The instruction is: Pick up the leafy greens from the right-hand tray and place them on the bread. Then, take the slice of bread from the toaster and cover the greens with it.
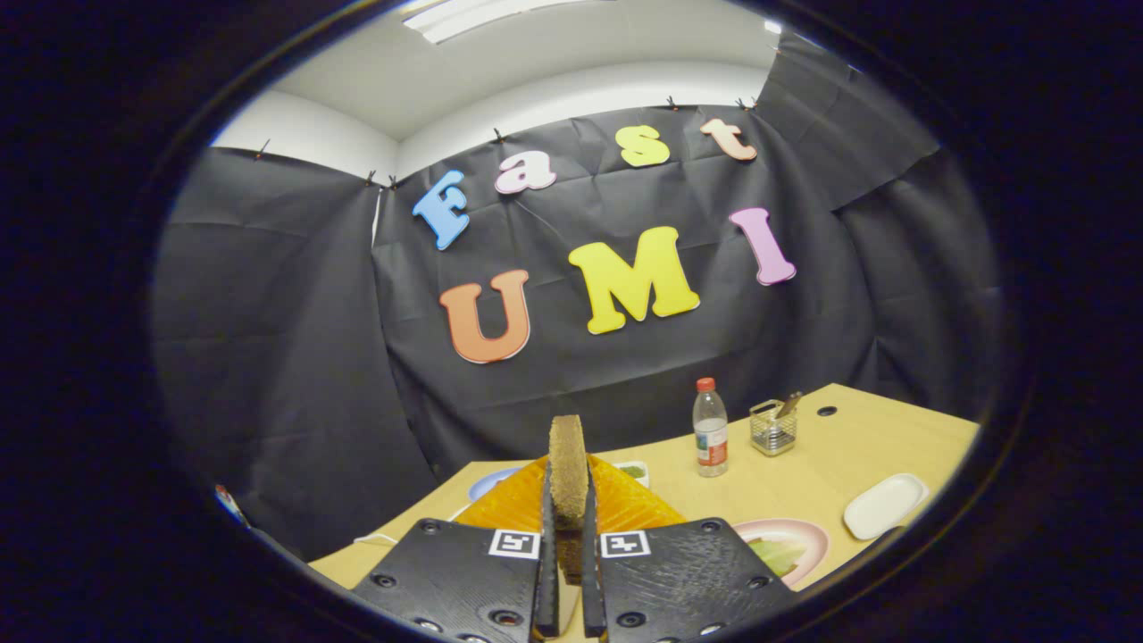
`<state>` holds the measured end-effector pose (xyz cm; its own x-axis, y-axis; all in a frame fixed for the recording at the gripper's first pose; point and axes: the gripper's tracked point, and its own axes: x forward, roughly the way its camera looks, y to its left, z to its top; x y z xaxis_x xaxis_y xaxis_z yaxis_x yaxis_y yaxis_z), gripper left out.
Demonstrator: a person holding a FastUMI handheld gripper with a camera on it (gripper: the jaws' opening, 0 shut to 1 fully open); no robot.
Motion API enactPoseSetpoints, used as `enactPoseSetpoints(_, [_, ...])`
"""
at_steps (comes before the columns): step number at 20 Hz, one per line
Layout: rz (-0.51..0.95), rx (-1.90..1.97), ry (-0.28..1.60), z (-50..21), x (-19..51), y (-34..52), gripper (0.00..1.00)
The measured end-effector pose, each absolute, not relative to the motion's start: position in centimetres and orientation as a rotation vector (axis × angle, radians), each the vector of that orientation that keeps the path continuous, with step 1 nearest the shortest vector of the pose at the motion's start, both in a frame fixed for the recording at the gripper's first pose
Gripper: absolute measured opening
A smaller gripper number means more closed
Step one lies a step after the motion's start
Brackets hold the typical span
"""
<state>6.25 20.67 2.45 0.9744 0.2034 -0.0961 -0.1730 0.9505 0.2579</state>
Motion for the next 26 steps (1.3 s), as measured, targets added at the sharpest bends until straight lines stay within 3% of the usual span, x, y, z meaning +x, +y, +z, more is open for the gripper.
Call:
enactPoseSetpoints(6, [0.148, 0.267, 0.198, -3.4, 7.7, 14.5, 0.1])
enactPoseSetpoints(18, [0.2, 0.455, 0.404, -12.8, 9.8, 13.0, 0.1])
enactPoseSetpoints(26, [0.113, 0.475, 0.481, -16.8, 9.5, 8.2, 0.14])
